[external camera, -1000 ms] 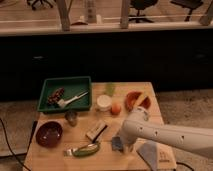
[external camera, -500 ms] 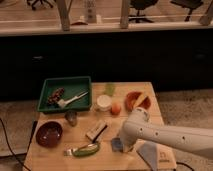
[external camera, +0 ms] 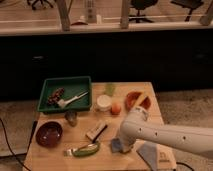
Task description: Wipe purple bowl with sponge
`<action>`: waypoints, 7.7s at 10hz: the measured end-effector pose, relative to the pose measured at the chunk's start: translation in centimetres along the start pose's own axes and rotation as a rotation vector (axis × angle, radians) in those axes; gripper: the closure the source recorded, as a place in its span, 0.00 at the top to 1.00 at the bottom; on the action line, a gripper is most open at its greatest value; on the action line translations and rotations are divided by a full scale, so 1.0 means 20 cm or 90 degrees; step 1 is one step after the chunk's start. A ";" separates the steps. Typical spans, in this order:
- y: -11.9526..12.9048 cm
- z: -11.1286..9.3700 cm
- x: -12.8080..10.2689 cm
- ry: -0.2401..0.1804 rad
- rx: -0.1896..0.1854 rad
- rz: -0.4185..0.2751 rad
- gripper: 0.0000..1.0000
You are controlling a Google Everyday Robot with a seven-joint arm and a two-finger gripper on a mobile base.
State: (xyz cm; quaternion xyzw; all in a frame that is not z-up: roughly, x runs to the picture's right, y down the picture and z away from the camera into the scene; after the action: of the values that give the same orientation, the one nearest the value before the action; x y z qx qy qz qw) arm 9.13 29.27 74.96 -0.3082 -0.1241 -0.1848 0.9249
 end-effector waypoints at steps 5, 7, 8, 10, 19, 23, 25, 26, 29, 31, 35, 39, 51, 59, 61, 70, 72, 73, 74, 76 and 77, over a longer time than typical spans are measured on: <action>-0.03 -0.15 -0.07 0.019 0.004 -0.022 0.00; -0.06 -0.23 -0.11 0.029 0.005 -0.035 0.00; -0.06 -0.24 -0.11 0.032 0.005 -0.037 0.00; -0.11 -0.27 -0.17 0.036 0.005 -0.046 0.00; -0.24 -0.40 -0.23 0.056 0.015 -0.050 0.00; -0.31 -0.44 -0.30 0.062 0.023 -0.053 0.00; -0.34 -0.45 -0.35 0.063 0.024 -0.061 0.00; -0.35 -0.45 -0.39 0.069 0.023 -0.066 0.00; -0.40 -0.44 -0.53 0.070 0.024 -0.085 0.00; -0.42 -0.43 -0.58 0.073 0.025 -0.097 0.00; -0.49 -0.41 -0.74 0.078 0.024 -0.128 0.00; -0.56 -0.38 -0.88 0.081 0.021 -0.157 0.00; -0.78 -0.29 -1.21 0.081 0.040 -0.243 0.00; -0.86 -0.26 -1.35 0.075 0.049 -0.308 0.00; -0.87 -0.25 -1.38 0.070 0.053 -0.321 0.00; -0.92 -0.22 -1.45 0.054 0.059 -0.365 0.00; -0.93 -0.21 -1.47 0.051 0.060 -0.373 0.00; -0.94 -0.20 -1.49 0.047 0.061 -0.380 0.00; -0.94 -0.20 -1.49 0.046 0.061 -0.383 0.00; -0.94 -0.19 -1.51 0.042 0.062 -0.391 0.00; -0.95 -0.19 -1.52 0.039 0.062 -0.396 0.00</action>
State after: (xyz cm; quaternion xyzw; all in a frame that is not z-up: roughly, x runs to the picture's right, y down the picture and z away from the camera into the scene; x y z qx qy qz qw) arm -25.72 20.98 71.54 -0.2052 -0.1932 -0.4616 0.8411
